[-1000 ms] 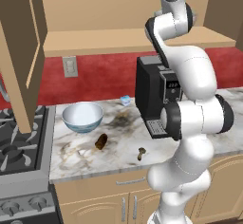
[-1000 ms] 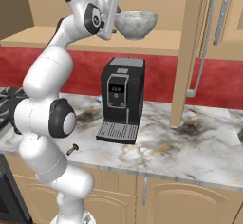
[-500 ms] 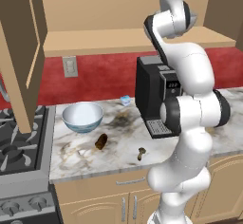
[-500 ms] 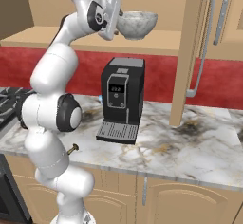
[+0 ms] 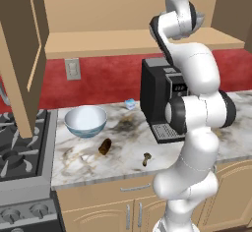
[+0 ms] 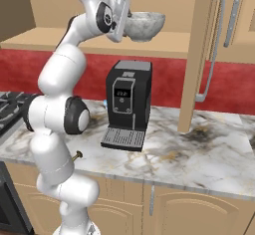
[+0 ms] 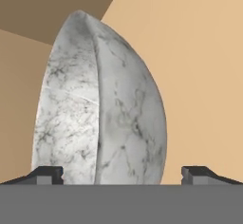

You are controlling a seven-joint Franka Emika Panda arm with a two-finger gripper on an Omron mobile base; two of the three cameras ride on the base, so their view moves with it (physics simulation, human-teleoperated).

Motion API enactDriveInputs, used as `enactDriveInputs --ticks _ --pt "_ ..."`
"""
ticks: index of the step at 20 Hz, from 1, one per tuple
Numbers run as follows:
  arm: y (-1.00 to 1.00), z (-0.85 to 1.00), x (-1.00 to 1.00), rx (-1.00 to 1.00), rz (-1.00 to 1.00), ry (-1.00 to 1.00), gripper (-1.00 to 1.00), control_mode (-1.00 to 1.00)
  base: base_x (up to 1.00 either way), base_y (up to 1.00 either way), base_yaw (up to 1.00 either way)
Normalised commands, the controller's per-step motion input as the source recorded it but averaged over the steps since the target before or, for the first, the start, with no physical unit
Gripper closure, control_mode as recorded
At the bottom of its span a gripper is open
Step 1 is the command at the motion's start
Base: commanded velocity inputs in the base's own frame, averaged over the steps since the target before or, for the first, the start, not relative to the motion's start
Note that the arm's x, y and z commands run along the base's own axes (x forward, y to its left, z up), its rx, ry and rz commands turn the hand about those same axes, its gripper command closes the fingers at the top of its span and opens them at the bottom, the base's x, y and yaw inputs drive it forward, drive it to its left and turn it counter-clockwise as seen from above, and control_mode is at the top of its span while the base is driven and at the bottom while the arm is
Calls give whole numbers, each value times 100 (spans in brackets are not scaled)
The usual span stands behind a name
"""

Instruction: Pick both bowls and place them on the counter. Then place the sweet potato in one bowl and place the mushroom in the other bowl.

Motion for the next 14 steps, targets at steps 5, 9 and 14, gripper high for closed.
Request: enactDriveInputs --ticks 5,9,14 --pt "-10 0 23 0 0 4 -100 -100 0 0 0" --pt "-7 -1 3 0 0 2 -100 -100 0 0 0" --pt "-9 -7 -1 0 0 5 100 -100 0 0 0"
